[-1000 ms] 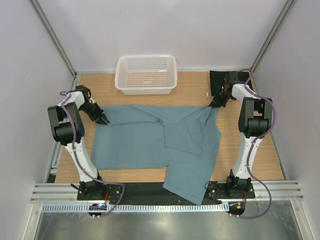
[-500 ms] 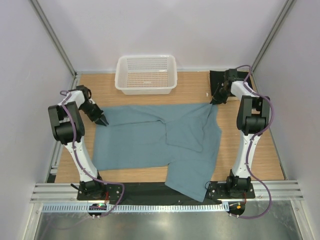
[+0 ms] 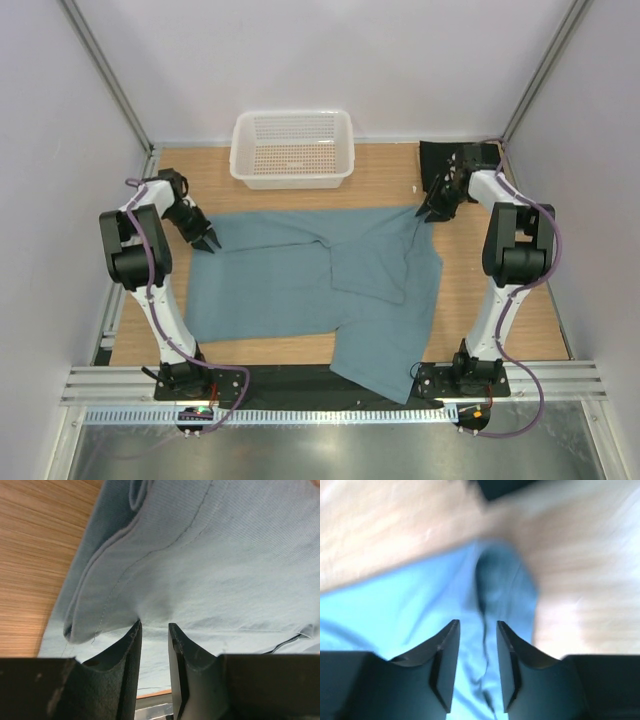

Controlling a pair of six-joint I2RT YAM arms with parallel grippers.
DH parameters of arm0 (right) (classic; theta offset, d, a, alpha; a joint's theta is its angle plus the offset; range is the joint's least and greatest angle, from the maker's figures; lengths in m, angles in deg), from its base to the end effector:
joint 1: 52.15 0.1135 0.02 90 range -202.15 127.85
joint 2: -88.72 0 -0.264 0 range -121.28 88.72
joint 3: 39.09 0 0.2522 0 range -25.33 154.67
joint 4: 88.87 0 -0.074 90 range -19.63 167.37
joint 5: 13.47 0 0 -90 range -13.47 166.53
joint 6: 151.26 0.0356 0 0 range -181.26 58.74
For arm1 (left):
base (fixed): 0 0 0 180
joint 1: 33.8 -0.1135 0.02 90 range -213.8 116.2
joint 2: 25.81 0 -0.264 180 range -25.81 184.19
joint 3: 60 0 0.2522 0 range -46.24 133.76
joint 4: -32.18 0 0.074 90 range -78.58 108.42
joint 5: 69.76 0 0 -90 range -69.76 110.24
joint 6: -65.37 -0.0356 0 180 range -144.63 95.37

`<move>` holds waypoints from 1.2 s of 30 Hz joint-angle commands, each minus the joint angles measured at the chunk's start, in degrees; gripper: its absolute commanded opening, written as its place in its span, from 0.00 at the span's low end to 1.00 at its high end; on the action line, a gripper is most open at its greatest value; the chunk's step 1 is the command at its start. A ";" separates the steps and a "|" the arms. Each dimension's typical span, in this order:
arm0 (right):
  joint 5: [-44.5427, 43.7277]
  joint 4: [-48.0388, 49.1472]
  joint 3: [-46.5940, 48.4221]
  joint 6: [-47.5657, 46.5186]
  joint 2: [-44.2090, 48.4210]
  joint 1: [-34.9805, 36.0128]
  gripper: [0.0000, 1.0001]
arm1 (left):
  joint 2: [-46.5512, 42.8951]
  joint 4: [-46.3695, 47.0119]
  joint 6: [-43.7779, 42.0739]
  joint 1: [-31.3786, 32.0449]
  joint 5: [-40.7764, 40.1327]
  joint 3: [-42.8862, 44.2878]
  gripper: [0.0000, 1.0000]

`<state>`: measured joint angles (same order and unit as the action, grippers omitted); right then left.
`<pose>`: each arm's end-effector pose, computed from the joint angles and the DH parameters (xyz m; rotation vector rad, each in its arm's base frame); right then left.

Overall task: Fold and stack the t-shirts
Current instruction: Fold the tshirt

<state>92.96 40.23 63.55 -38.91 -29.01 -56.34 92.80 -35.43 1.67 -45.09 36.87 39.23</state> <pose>0.4299 -0.0214 0.1827 0.5458 2.6801 0.4815 0.3844 0.0664 0.1536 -0.9856 2.9328 -0.4589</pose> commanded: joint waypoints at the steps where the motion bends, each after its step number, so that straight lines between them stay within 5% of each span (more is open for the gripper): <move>1: 4.58 -0.12 -7.64 -0.64 6.97 3.21 0.39 | -3.30 0.32 -1.08 0.30 -0.80 -0.04 0.29; 11: 5.63 4.88 -15.31 1.82 9.80 3.13 0.21 | -2.50 -0.12 -1.26 0.21 -0.71 0.22 0.27; 24: 6.87 7.44 -19.19 2.52 9.36 3.13 0.28 | -1.10 -0.03 -1.61 0.22 -2.12 0.05 0.27; 36: 0.01 -1.87 -14.44 0.41 11.73 2.52 0.04 | 2.15 -1.17 -2.75 -0.49 -5.46 0.66 0.26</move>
<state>95.67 41.67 46.33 -37.47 -21.01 -53.34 92.97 -35.67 0.43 -44.85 34.96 39.19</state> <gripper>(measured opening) 0.059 0.264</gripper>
